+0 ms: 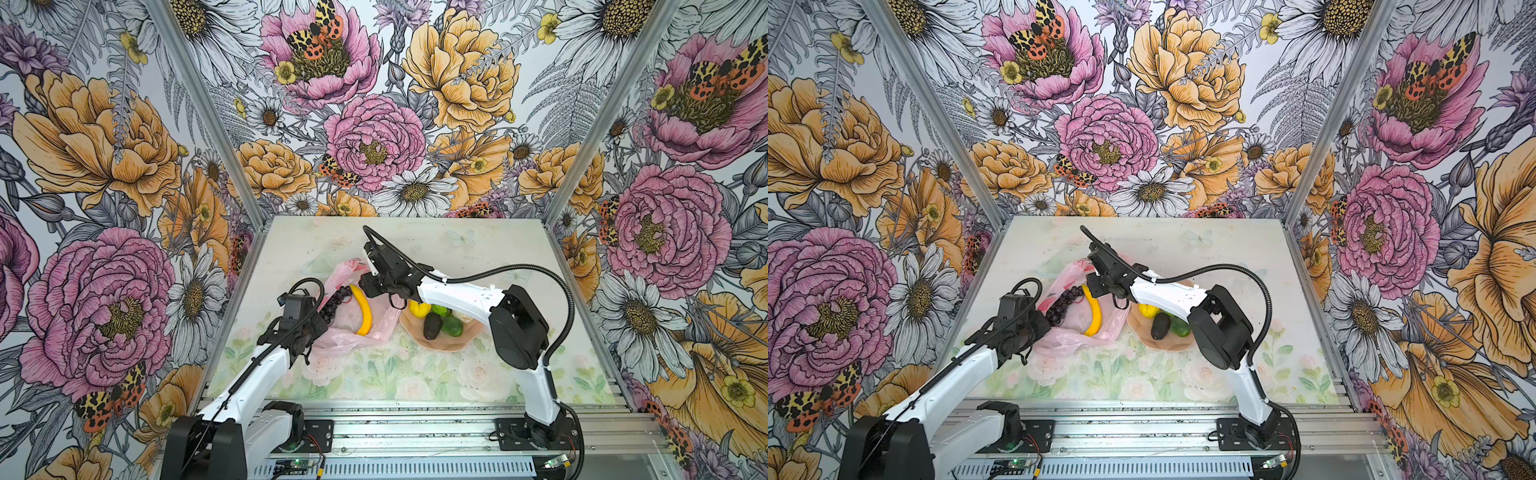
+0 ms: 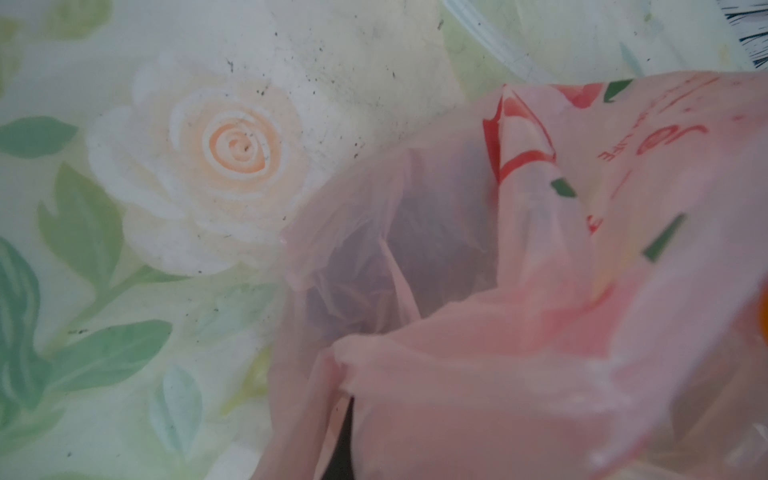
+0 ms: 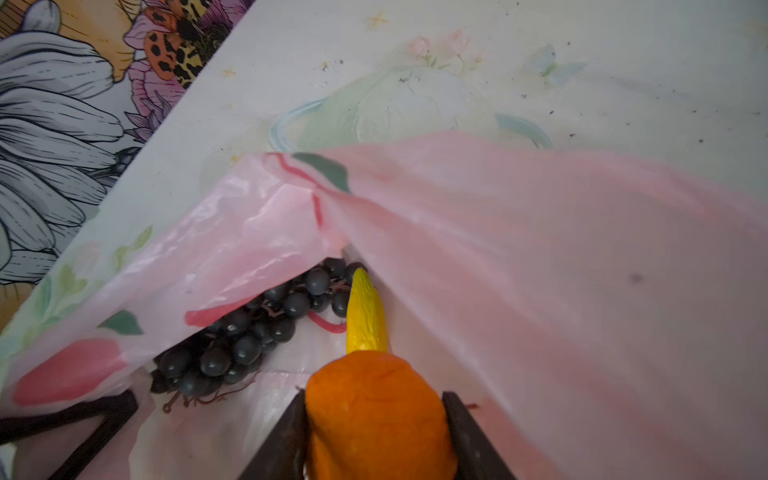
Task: Take the fake fruits out of the plastic bag
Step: 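Lift the orange out of the bag toward the bowl with the right gripper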
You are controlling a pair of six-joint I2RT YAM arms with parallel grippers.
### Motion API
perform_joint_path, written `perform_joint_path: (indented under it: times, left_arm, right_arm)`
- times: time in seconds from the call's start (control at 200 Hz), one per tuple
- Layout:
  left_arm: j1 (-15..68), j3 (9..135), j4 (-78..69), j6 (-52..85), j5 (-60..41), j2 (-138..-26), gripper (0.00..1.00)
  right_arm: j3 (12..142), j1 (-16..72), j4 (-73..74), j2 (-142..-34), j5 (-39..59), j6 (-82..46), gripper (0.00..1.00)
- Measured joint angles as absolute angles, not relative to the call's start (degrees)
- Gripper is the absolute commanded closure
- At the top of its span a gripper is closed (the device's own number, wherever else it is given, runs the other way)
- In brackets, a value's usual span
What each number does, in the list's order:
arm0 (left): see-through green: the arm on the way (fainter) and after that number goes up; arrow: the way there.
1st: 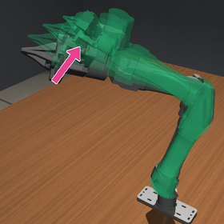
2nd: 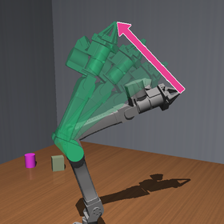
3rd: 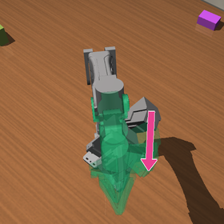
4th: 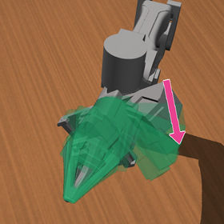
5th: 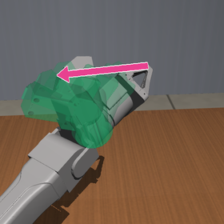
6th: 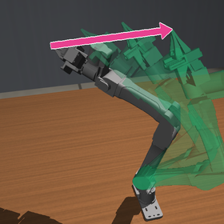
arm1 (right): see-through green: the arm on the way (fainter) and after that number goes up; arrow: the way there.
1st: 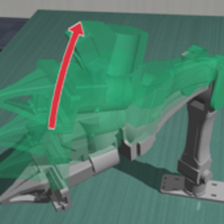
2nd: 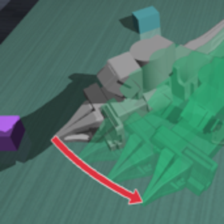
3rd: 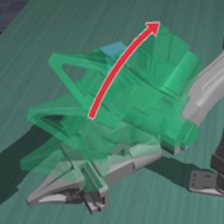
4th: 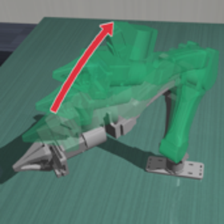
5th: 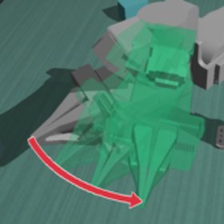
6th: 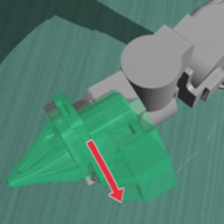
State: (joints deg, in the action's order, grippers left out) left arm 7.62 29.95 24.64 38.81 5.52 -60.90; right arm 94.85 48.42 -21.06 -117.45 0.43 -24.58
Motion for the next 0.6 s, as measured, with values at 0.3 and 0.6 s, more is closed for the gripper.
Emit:
perform_joint_path:
  times: [0.3, 0.6]
  left_arm:
    - [4.64, 32.73, 19.84, 38.13, 5.32, -65.84, 1.0]
    - [2.96, 32.12, 17.74, 36.8, 5.78, -65.58, 1.0]
  right_arm:
    - [84.25, 49.12, -20.32, -105.84, 1.39, -24.47, 0.54]
    - [74.54, 47.9, -22.92, -92.71, -1.58, -24.51, 0.53]
